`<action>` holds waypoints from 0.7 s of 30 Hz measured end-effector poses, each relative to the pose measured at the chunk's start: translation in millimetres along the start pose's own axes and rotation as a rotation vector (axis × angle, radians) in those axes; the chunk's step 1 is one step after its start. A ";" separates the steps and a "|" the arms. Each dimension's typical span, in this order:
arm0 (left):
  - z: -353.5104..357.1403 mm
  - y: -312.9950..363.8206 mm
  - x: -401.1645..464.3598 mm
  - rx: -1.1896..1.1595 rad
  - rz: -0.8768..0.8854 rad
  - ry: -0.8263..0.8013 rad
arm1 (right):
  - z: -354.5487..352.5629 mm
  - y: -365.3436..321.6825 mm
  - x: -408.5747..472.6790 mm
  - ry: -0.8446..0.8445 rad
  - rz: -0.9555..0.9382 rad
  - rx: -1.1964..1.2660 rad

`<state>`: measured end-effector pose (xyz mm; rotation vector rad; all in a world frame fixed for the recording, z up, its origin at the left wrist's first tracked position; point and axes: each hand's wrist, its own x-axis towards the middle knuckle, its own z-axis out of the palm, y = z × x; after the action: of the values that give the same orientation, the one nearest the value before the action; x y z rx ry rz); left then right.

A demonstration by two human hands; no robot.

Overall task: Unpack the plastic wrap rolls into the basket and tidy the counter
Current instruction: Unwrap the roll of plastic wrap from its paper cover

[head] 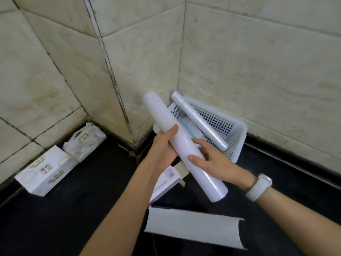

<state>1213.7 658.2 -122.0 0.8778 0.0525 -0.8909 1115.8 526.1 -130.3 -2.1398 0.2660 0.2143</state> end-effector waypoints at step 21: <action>-80.9 -49.7 108.0 1.915 0.214 0.464 | -24.4 104.8 118.4 0.432 0.176 -0.636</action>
<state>1273.9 627.3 -248.9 2.7777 -0.5816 -0.2722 1202.5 436.5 -230.7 -2.7857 0.7149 -0.0845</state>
